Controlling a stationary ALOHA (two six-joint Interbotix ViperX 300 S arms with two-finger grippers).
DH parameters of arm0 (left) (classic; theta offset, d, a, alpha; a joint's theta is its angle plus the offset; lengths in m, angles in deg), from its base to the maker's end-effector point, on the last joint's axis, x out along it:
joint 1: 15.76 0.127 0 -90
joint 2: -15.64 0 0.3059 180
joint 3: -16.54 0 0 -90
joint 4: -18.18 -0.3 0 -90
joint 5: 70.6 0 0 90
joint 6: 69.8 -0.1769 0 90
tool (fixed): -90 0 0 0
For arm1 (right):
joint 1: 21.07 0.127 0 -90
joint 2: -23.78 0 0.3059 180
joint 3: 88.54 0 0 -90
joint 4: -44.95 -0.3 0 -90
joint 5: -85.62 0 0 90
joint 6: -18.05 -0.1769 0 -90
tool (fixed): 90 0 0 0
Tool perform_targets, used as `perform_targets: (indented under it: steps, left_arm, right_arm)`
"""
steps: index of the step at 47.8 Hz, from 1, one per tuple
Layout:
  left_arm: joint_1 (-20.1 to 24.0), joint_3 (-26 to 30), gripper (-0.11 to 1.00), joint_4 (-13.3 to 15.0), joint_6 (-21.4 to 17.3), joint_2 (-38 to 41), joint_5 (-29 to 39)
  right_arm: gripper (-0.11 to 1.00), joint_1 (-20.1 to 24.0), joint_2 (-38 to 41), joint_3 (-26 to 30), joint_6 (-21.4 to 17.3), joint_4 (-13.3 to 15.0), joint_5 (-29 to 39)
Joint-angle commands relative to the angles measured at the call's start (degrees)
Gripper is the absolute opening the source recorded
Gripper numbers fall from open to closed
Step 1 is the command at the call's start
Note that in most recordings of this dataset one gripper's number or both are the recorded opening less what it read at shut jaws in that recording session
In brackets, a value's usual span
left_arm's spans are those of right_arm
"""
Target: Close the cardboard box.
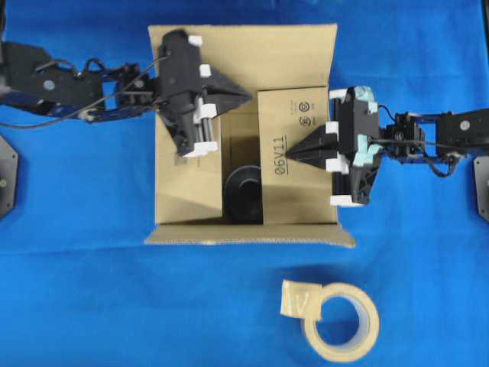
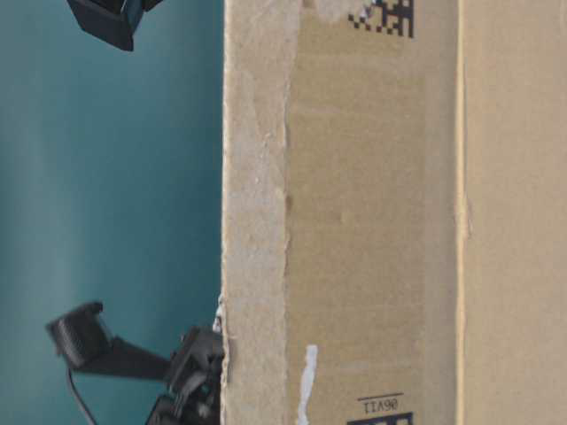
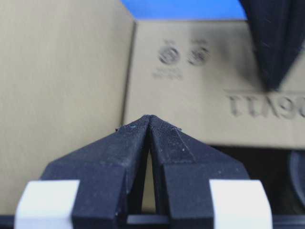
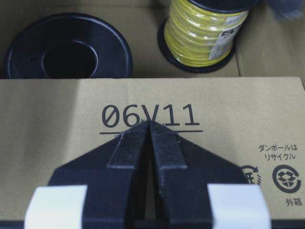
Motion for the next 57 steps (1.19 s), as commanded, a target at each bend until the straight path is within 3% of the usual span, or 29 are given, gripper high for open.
perform_targets:
  steps: [1,18,39,57]
  left_arm:
    - [1.05,2.72,0.0,0.0,-0.79,0.44,-0.53]
    - [2.37,6.86,0.0,0.0,-1.58,6.42,-0.53]
    - [2.11,6.06,0.0,0.0,-1.58,6.68,-0.53]
    - [2.2,5.1,0.0,0.0,-1.49,6.68,-0.53]
  right_arm:
    - [0.0,-0.18,-0.35,1.23,0.09,0.0,-0.53]
    - [0.0,-0.18,-0.35,1.14,0.09,0.0,-0.53]
    - [0.0,-0.18,-0.62,1.23,0.09,0.0,-0.26]
    - [0.0,1.49,-12.39,0.44,-0.35,0.0,2.81]
